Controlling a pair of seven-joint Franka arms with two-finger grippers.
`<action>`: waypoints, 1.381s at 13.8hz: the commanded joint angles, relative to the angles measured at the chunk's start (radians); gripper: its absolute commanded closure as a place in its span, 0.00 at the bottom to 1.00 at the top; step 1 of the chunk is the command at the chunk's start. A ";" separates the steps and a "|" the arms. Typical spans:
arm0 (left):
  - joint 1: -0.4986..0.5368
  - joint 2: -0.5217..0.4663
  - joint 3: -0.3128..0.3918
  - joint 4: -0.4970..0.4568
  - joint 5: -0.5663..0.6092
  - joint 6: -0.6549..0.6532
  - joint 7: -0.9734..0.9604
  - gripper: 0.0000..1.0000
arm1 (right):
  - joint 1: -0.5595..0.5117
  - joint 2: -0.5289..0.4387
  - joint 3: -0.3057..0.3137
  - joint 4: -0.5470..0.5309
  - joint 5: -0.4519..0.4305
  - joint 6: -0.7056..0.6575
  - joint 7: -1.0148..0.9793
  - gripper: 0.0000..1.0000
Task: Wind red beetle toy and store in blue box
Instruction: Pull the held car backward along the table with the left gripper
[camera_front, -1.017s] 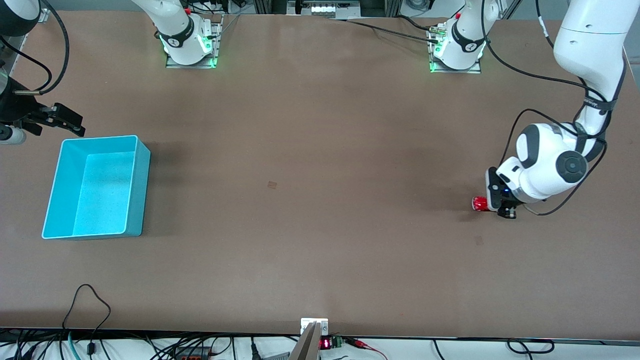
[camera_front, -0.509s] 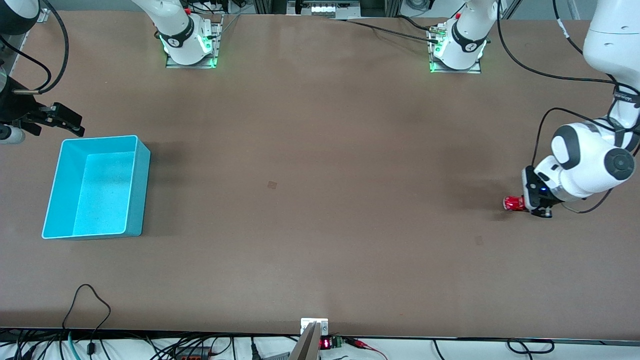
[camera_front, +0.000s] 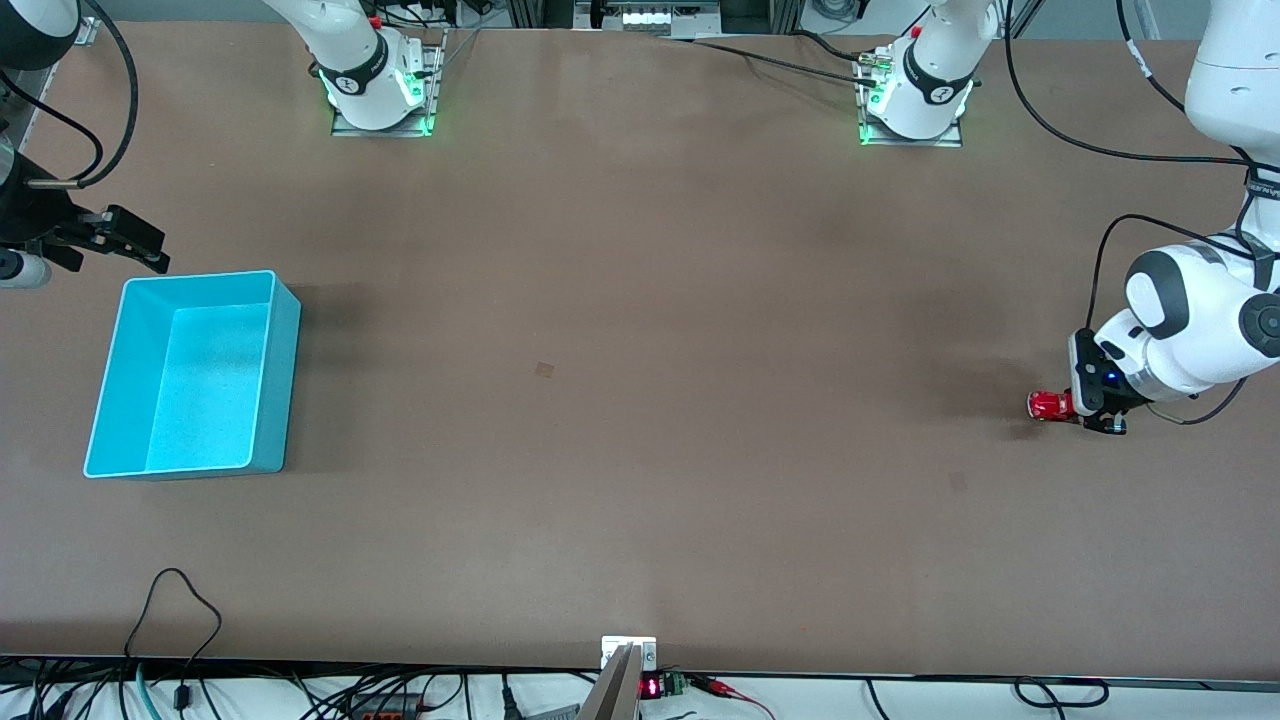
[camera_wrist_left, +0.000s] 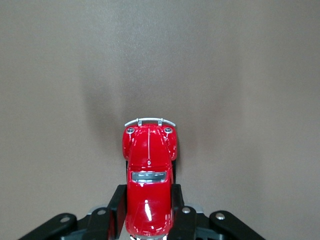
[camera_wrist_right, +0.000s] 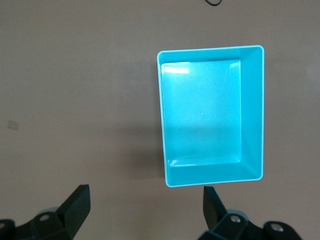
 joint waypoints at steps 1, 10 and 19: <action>0.015 0.029 -0.008 0.035 0.011 -0.007 0.017 0.66 | 0.003 0.008 0.002 0.021 0.004 -0.016 0.011 0.00; 0.018 0.029 -0.008 0.041 0.000 -0.004 0.010 0.61 | 0.007 0.020 0.005 0.021 0.004 -0.008 0.016 0.00; 0.023 -0.005 -0.009 0.043 0.000 -0.024 0.000 0.00 | 0.006 0.020 0.008 0.023 0.005 -0.005 0.018 0.00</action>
